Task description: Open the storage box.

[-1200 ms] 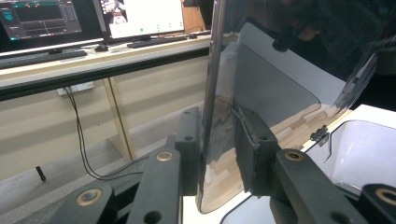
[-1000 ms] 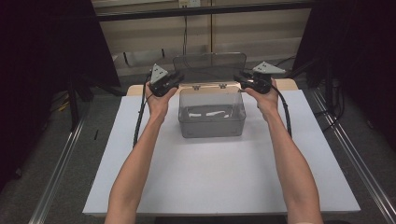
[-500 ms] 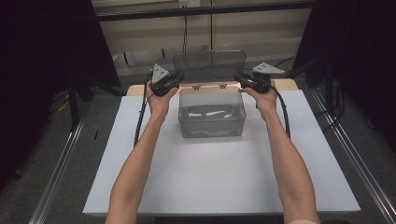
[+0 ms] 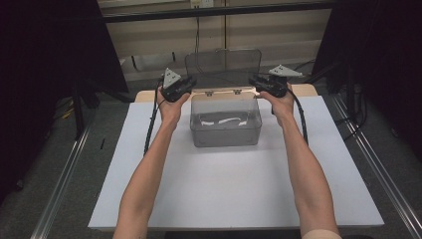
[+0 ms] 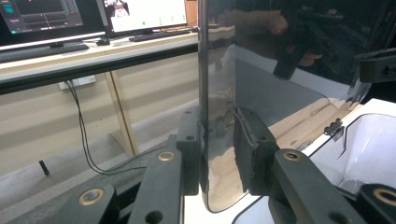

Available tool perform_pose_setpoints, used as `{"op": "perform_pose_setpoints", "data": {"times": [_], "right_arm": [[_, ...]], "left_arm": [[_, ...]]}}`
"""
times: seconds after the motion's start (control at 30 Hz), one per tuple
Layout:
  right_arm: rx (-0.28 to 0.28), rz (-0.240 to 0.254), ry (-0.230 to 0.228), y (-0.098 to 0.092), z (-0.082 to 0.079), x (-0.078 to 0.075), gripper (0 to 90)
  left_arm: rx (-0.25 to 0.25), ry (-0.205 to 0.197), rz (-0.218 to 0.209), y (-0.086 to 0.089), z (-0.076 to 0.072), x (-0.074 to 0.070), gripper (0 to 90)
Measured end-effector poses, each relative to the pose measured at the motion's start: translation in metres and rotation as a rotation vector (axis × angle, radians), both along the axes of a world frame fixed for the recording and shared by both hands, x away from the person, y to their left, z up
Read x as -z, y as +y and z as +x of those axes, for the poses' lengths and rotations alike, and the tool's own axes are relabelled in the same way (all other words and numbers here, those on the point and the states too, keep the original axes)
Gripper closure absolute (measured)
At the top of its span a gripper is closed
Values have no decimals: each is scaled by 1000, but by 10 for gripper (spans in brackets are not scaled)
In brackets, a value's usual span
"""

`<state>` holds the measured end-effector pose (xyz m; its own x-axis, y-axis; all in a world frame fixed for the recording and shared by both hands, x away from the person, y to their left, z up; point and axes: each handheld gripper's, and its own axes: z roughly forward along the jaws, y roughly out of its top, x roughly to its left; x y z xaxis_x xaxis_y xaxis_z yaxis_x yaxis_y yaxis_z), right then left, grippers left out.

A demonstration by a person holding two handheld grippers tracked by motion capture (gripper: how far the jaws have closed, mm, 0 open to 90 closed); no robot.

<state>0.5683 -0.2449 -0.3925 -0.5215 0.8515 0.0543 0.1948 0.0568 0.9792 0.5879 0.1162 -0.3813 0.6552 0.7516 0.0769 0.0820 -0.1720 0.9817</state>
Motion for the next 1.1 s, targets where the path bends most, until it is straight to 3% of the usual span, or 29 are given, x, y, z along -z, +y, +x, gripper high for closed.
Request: {"op": "perform_pose_setpoints", "data": {"times": [0.3,0.5,0.57,0.67,0.83,1.1], "right_arm": [[-14,14,15,-1,3,2,686],[-13,29,25,0,5,5,684],[-12,30,29,0,5,6,686],[-7,37,27,0,6,8,682],[-13,50,38,0,8,10,682],[-12,72,55,0,11,17,668]], "left_arm": [[17,25,13,2,4,5,724],[26,82,48,3,8,17,729],[31,83,58,3,9,20,725],[23,86,37,1,11,21,724],[21,85,57,3,13,21,746],[20,94,38,3,14,21,750]]}}
